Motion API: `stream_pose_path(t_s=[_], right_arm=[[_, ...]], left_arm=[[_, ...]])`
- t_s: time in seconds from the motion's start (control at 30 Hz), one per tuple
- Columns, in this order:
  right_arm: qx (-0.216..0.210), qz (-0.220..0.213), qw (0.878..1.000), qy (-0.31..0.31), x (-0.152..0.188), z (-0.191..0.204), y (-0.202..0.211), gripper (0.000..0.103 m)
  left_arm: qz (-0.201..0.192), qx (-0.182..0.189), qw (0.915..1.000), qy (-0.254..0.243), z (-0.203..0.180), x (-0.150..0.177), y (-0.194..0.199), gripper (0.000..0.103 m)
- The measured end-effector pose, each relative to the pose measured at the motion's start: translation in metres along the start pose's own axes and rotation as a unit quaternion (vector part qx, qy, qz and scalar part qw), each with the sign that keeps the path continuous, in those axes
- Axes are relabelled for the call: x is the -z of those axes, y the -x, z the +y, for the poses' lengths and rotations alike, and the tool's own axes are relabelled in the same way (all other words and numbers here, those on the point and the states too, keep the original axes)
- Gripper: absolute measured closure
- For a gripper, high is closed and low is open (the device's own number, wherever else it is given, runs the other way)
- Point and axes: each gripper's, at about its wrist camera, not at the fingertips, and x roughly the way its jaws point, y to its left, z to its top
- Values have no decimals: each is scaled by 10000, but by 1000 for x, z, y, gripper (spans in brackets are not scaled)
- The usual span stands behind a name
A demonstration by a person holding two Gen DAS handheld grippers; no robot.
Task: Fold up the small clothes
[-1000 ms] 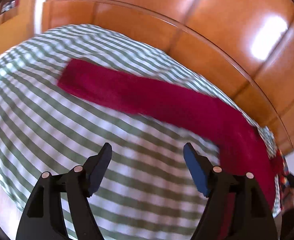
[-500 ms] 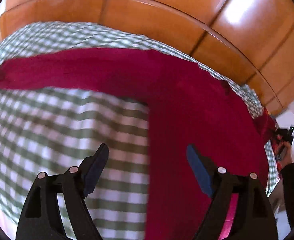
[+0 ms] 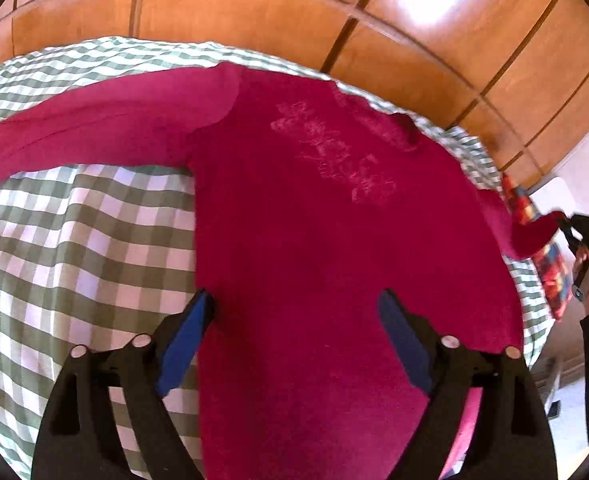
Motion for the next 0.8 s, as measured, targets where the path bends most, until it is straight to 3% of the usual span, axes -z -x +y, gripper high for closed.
stream_pose_path(t_s=[0.07, 0.2, 0.3, 0.47, 0.57, 0.63, 0.7, 0.8], right_arm=[[-361, 118, 9987, 333, 14, 42, -2, 98], [-985, 495, 9879, 1087, 61, 137, -18, 98], [-1328, 895, 9739, 1609, 108, 204, -36, 98], [-1662, 1531, 9406, 2536, 197, 291, -56, 98], [-1720, 1750, 9261, 2867, 233, 314, -60, 96], [-1863, 1933, 9200, 2856, 241, 315, -61, 84], [-1874, 1839, 9251, 2743, 239, 304, -53, 51], [-1969, 1662, 9344, 2459, 226, 269, -30, 48]], left_arm=[[30, 72, 10000, 7, 2, 0, 3, 8], [6, 7, 10000, -74, 1, 0, 9, 4], [-89, 73, 9998, -168, -4, -3, 16, 2], [-327, 263, 9991, -74, 2, -14, 27, 2], [-259, 618, 9976, 181, 12, -25, 29, 2], [-177, 822, 9957, 399, 20, -34, 28, 2], [-199, 927, 9939, 558, 24, -42, 25, 3], [-180, 1119, 9911, 701, 29, -58, 19, 8]])
